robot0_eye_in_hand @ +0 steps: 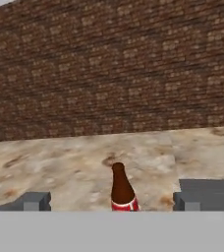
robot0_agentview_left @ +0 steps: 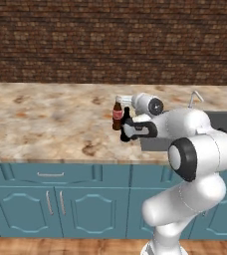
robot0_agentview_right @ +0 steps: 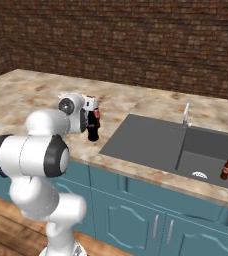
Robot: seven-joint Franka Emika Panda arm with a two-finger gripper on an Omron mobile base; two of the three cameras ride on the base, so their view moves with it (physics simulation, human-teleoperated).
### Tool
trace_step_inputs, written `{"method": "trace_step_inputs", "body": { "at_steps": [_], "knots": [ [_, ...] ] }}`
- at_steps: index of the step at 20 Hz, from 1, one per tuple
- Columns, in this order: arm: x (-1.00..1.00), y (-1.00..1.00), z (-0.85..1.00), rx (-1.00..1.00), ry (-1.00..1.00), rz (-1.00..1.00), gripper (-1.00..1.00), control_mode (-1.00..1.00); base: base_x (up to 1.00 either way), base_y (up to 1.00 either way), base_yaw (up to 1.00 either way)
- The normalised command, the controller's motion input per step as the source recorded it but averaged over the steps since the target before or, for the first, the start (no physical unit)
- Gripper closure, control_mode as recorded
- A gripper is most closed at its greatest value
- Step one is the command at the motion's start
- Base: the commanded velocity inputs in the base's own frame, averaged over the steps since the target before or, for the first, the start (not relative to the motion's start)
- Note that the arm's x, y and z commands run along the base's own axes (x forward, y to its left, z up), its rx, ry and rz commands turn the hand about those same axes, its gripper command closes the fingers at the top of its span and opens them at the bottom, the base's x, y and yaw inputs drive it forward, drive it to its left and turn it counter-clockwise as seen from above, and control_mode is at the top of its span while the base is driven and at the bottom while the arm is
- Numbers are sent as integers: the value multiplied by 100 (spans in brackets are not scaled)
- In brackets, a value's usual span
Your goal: Place the large bottle from the dining counter next to the other large bottle outside the sink, and place the small bottle from the dining counter next to the other small bottle inside the sink.
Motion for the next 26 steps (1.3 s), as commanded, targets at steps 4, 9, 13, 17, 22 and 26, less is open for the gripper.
{"method": "trace_step_inputs", "body": {
  "at_steps": [4, 9, 13, 17, 22, 26],
  "knots": [
    [10, 0, 80, 0, 35, 0, -100, -100, 0, 0, 0],
    [-7, 0, 24, -15, 33, 0, -100, -100, 0, 0, 0],
    [-47, -5, -15, -6, 11, 8, -100, -100, 0, 0, 0],
    [-64, -11, -54, 0, 8, 20, -100, -100, 0, 0, 0],
    [-80, -6, -58, 0, 6, 18, -100, -100, 0, 0, 0],
    [-56, 0, -35, -7, 11, 13, -100, -100, 0, 0, 0]
  ]
}}
